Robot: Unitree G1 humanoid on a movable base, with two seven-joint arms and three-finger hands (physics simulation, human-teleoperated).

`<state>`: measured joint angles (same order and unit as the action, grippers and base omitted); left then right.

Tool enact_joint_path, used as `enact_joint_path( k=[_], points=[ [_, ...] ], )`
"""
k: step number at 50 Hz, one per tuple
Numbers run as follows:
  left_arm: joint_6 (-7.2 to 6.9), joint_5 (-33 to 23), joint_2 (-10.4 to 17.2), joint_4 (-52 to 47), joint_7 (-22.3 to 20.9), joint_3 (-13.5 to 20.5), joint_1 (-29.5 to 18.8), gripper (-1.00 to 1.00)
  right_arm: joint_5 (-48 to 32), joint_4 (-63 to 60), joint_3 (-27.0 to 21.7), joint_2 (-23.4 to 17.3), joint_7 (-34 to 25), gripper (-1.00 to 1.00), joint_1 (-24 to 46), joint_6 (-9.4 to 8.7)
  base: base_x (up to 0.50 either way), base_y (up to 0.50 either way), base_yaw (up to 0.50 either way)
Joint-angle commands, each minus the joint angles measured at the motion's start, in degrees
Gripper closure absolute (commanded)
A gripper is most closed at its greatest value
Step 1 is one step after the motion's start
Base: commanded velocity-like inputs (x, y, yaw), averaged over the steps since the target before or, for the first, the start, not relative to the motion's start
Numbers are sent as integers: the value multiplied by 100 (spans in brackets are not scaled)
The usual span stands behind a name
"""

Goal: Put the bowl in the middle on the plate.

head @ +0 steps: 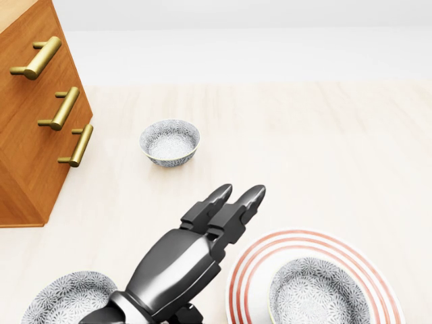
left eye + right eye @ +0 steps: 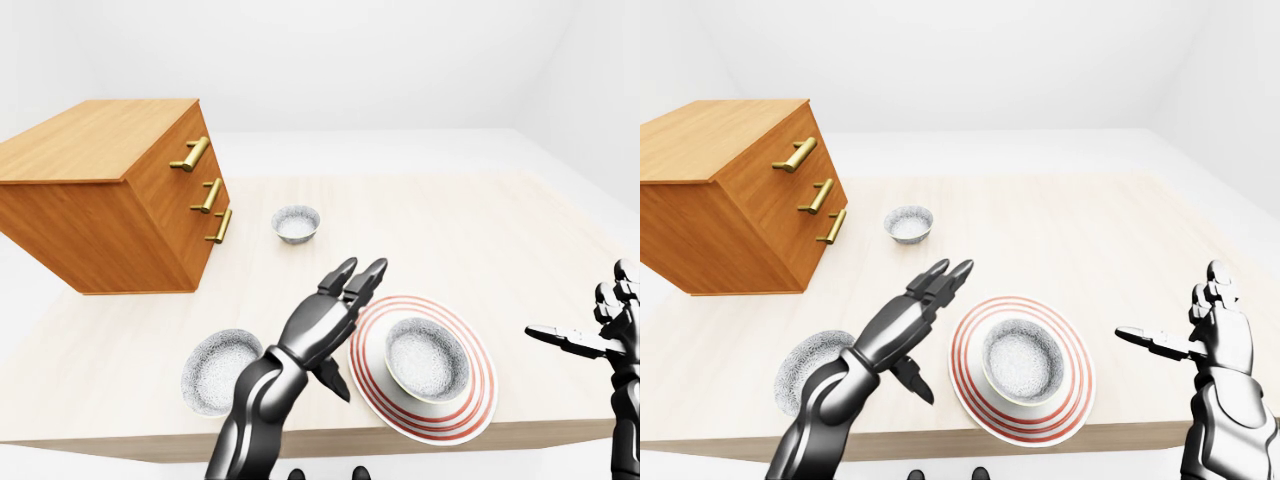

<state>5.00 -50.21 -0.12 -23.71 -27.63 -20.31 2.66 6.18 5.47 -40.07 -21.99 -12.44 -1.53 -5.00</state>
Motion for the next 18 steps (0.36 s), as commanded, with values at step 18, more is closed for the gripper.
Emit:
enact_joint_path(
  k=[18],
  points=[
    [-710, 5295, 31, -251, 978, 2089, -465, -100, -9, -7, 4, 1, -3, -100, -13, 0, 0, 0, 0]
  ],
)
